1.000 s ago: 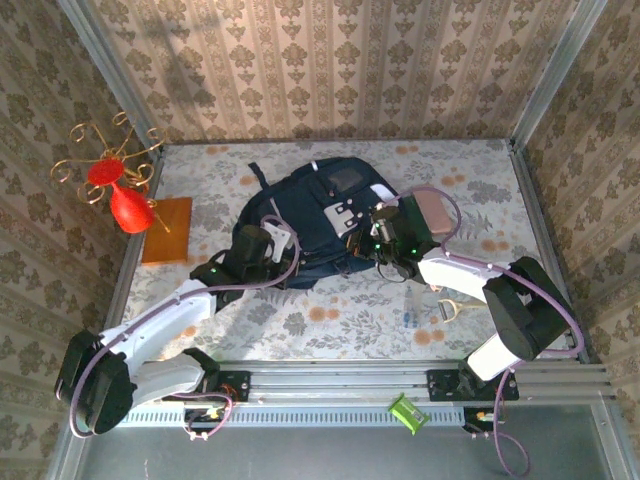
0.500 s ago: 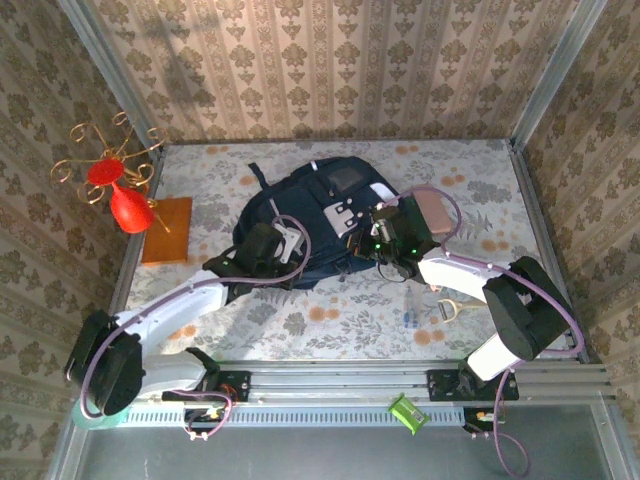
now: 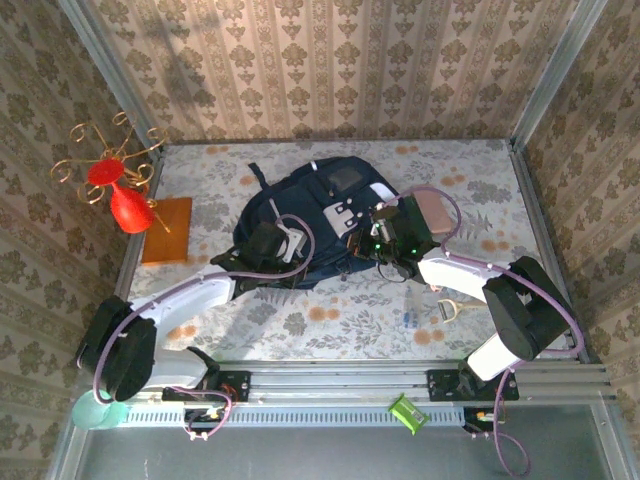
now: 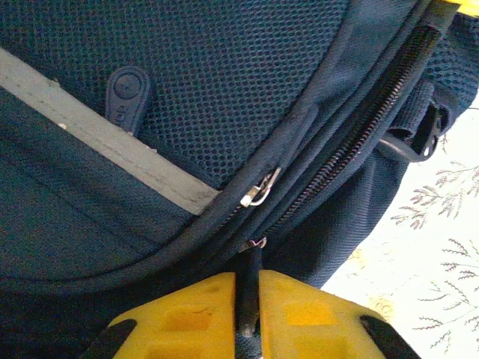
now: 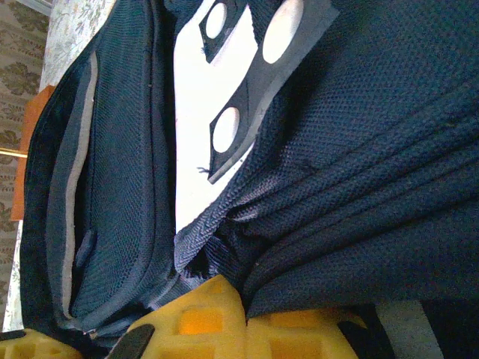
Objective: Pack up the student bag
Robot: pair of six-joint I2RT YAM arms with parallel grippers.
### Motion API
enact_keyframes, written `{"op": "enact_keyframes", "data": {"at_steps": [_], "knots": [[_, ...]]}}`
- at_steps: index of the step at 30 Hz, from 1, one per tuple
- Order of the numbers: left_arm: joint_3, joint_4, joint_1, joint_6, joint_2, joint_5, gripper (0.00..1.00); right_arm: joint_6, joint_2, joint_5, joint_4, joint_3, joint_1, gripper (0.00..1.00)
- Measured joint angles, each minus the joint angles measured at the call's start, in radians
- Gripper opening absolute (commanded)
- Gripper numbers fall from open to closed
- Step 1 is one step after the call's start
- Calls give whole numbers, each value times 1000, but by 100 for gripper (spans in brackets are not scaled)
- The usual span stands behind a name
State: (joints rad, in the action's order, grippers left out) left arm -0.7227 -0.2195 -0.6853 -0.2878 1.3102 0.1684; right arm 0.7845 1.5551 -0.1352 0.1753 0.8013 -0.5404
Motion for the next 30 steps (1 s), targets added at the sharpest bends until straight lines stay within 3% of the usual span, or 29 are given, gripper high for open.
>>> {"op": "enact_keyframes", "data": {"at_steps": [16, 19, 23, 30], "knots": [[-42, -4, 7, -2, 106, 11, 25, 0, 4, 0, 2, 0, -1, 0], [-54, -9, 7, -2, 132, 14, 19, 0, 6, 0, 10, -6, -1, 0], [-57, -6, 13, -2, 151, 20, 0, 0, 8, 2, 20, -16, -1, 0], [-56, -18, 8, 5, 119, -6, 0, -18, 5, 24, 21, -23, -1, 0]]}}
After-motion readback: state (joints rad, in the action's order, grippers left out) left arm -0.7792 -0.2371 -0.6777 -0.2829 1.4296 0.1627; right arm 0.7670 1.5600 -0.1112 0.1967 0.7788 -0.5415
